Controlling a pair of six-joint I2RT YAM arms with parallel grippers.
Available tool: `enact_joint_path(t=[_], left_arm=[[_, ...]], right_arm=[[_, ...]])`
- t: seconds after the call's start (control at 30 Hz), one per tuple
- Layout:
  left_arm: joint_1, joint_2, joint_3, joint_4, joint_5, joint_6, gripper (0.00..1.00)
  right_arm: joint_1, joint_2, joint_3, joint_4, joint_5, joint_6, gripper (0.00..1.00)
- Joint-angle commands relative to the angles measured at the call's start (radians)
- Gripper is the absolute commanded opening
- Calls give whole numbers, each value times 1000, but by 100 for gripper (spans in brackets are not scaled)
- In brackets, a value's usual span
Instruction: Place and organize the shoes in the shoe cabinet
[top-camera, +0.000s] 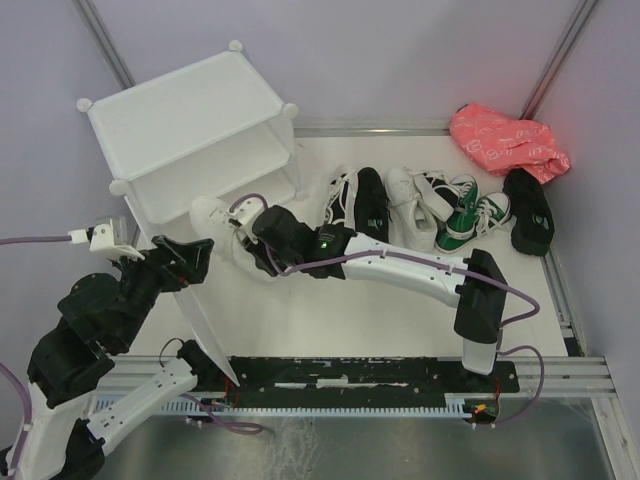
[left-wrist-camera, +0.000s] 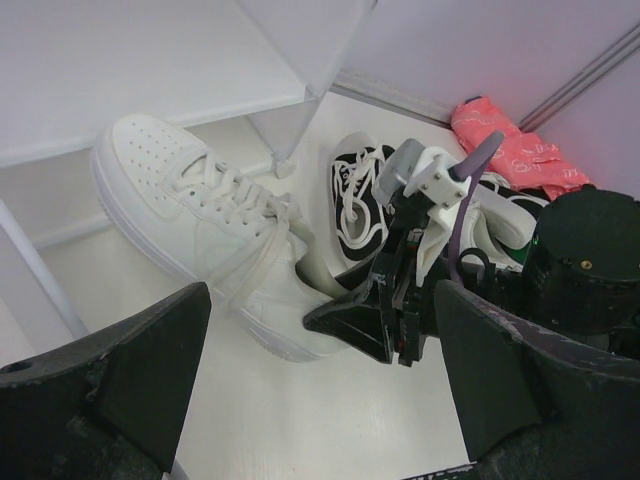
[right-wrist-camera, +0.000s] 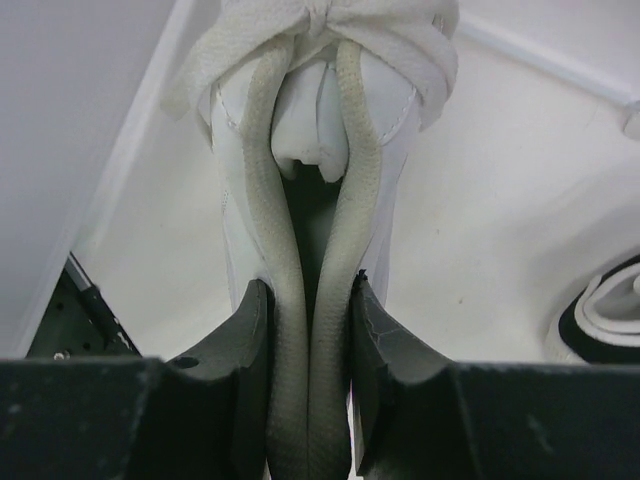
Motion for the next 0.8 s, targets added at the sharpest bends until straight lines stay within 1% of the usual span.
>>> enact_joint_path(t=[0.0, 0.13, 0.23, 0.3, 0.4, 0.5, 0.6, 0.77], left_arm=[[2, -8, 11, 12, -3, -43, 99], [1, -11, 12, 11, 2, -46, 99], [1, -8, 3, 11, 11, -50, 99], [0, -6, -2, 14, 21, -51, 99], [1, -5, -2, 14, 31, -50, 99], [1, -7, 3, 13, 34, -50, 99], [1, -8, 5, 13, 35, -48, 99], [1, -9, 12, -12, 30, -54, 99]], right_arm=[[-12, 30, 161, 77, 11, -38, 0], [-36, 106, 281, 55, -16, -35, 0], [-57, 173, 414, 10, -41, -32, 0], [-65, 199, 461, -4, -46, -28, 0], [-69, 200, 482, -8, -52, -26, 0], [-71, 175, 462, -6, -61, -28, 0], [-75, 156, 440, 32, -66, -22, 0], [-78, 170, 505, -2, -88, -22, 0]])
